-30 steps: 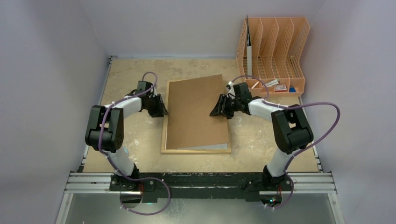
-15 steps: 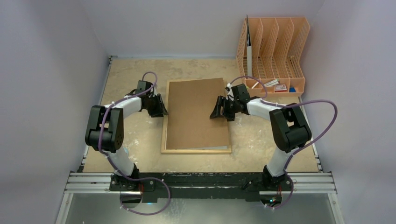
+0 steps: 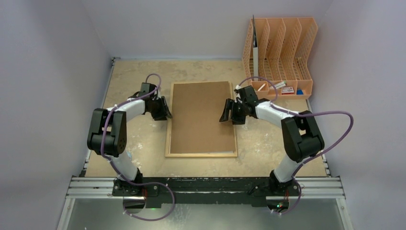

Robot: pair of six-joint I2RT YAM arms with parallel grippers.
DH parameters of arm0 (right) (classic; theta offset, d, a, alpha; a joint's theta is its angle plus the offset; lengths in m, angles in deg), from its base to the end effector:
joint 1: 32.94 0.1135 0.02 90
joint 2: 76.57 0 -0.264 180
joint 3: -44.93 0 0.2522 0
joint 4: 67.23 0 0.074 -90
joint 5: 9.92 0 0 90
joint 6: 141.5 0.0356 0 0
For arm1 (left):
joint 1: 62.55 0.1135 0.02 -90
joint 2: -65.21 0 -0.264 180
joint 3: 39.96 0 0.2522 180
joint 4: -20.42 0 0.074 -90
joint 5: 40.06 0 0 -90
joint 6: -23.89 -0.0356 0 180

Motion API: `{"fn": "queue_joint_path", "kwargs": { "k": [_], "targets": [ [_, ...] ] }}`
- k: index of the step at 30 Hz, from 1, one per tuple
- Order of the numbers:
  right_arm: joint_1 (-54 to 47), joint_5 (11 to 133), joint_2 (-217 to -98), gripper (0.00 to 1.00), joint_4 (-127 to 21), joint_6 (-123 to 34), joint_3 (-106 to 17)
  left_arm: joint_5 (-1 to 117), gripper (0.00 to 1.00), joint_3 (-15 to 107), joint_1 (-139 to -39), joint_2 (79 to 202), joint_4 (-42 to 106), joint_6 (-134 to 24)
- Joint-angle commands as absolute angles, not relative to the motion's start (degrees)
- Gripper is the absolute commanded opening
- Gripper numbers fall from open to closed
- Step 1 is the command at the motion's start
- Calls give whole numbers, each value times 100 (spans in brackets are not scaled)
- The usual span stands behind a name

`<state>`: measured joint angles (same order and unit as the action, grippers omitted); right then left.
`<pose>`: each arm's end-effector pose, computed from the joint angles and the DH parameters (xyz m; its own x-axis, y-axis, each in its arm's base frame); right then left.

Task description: Put the photo into the frame

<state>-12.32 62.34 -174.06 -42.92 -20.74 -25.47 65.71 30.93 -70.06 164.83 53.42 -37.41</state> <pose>0.3203 0.1321 0.1761 -0.8911 0.1852 -0.4143 -0.0670 0.8493 0.5237 0.3324 -0.0536 0.1572 -0.8876 -0.3491 -0.3005 -0.1971 0.8774 -0.4374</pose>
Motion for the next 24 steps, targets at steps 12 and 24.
{"fn": "queue_joint_path", "kwargs": {
  "k": [12,24],
  "targets": [
    [-1211,7196,-17123,63,-3800,-2188,-2451,6426,41,3152,-7002,16288,5615,-3975],
    [-1133,7482,-16897,69,-3699,-2122,-2560,6343,53,3173,-7002,16241,5589,-4014]
  ]
}}
